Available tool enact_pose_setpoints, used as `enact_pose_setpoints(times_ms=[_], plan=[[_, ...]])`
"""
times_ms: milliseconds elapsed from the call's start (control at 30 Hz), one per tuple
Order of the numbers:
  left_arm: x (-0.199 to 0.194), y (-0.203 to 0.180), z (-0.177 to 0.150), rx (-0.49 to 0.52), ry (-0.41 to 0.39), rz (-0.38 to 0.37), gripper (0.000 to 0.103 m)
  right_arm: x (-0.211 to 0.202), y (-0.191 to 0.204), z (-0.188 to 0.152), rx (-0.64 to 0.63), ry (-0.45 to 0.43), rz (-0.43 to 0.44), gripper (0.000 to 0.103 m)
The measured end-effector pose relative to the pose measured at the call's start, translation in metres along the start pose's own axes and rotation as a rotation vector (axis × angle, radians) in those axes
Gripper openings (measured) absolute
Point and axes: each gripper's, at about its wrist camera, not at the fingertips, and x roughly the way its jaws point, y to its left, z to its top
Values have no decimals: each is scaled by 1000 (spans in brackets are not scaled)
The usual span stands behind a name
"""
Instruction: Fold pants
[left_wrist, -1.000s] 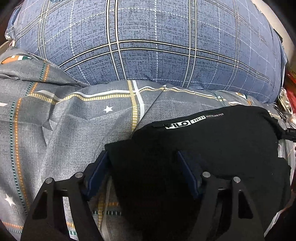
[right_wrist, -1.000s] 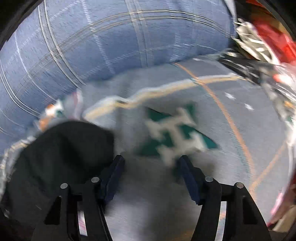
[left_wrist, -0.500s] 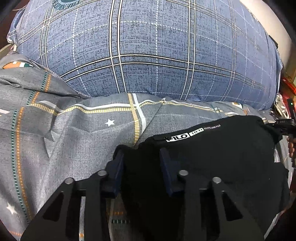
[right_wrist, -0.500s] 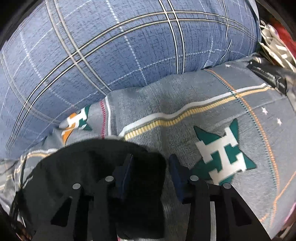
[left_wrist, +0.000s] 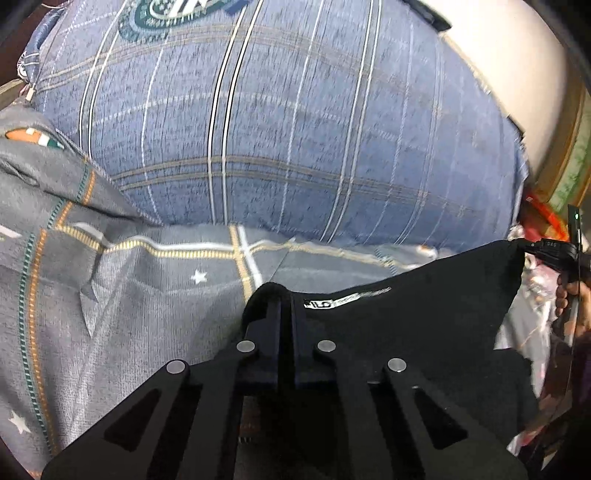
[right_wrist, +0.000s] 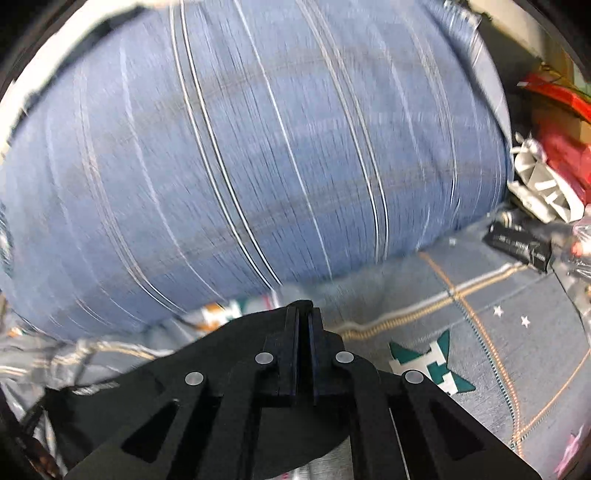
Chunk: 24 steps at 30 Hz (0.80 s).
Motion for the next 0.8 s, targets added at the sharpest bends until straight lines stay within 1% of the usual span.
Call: enact_pose_setpoints(times_ms=[100,233,333,400,433,533,600,700,800], plan=[[-8,6,4,-14,-6,-12,3,-23,2,0,39,-80,50,3],[-9,19,5,-73,-2,-46,3,-45,-4,-24,100,-155,121,3],[-11,20,5,-85,-5,-67,3,-46,-9,-53,138,-179,142,3],[-13,17,5,-72,-10,-77,3,-43,-13,-69,161,-175,158,3],[-12,16,4,-70,-13,-84,3,-39,-16,-74,168,-162,153,3],[-15,13,6,-75,-24,-112,3,-41,-28,-72,185,-160,132,3],[-21,9,7,-68,-34,-121,3,-52,-38,-66,220,-181,143,3],[-36,4,5,-62,-58,-155,3,-81,-48,-56,236,-239,148,3],[-58,-2,1,-55,-92,-197,3,-113,-56,-54,231,-289,146,3]])
